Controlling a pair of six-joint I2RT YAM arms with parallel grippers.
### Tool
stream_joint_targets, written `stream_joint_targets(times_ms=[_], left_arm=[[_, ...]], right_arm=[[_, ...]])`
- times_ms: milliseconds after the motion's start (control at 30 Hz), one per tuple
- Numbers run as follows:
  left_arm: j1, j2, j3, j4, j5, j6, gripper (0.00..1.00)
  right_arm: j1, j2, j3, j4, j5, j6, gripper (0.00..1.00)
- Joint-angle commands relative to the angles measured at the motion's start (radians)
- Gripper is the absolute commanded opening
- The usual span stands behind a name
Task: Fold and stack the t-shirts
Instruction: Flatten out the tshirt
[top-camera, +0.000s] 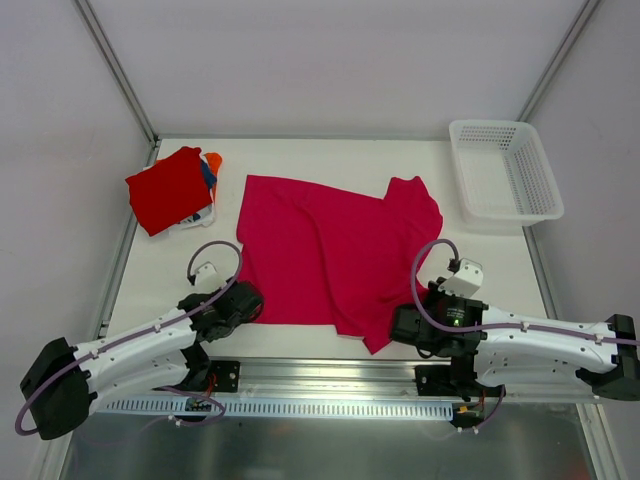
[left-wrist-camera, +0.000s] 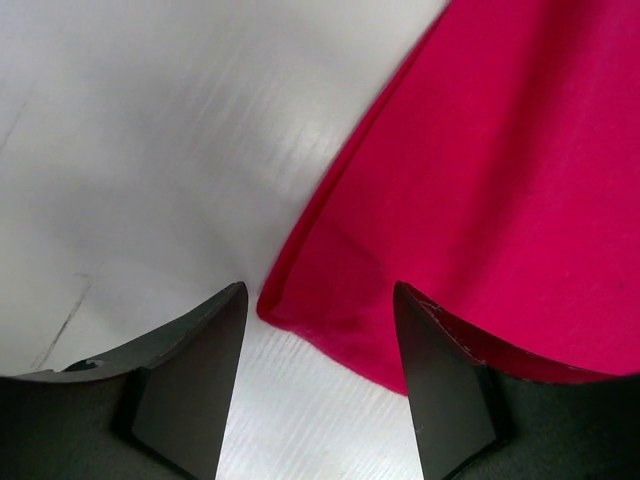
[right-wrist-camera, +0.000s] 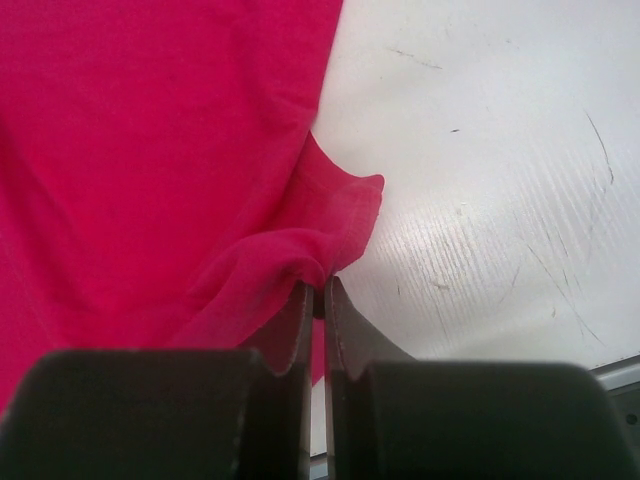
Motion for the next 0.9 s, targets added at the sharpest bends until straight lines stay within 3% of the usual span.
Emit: stream_joint_targets(times_ms=[0, 100, 133, 200, 233, 367, 633, 867], left_arm=[[-0.009, 0.045, -0.011, 0.095, -0.004, 0.009, 0.60], [-0.009, 0.078, -0.009, 0.127, -0.003, 0.020, 0.53], [-0.009, 0.092, -0.008, 0.135, -0.004, 0.022, 0.41], [-0.009, 0.103, -0.006, 0.140, -0.003, 0.025, 0.30], [-0.009, 0.109, -0.005, 0.143, -0.001, 0.028, 0.19], [-0.007, 0.106, -0.003, 0.140, 0.004, 0.040, 0.01], [-0.009, 0.008, 0.053, 0.106, 0.025, 0.158, 0.00], [-0.007, -0.152, 0.129, -0.090, -0.013, 0.193, 0.00]], right_arm=[[-0.003, 0.000, 0.007, -0.277, 0.019, -0.005, 0.00], [-0.003, 0.000, 0.007, -0.275, 0.019, -0.003, 0.00], [-0.003, 0.002, 0.007, -0.275, 0.019, -0.003, 0.00], [-0.003, 0.005, 0.008, -0.275, 0.021, -0.003, 0.00], [-0.003, 0.007, 0.008, -0.275, 0.021, -0.003, 0.00], [-0.004, 0.013, 0.010, -0.275, 0.021, -0.003, 0.00], [-0.003, 0.004, 0.010, -0.307, -0.007, 0.020, 0.00], [0.003, -0.088, -0.003, -0.317, -0.022, 0.023, 0.00]])
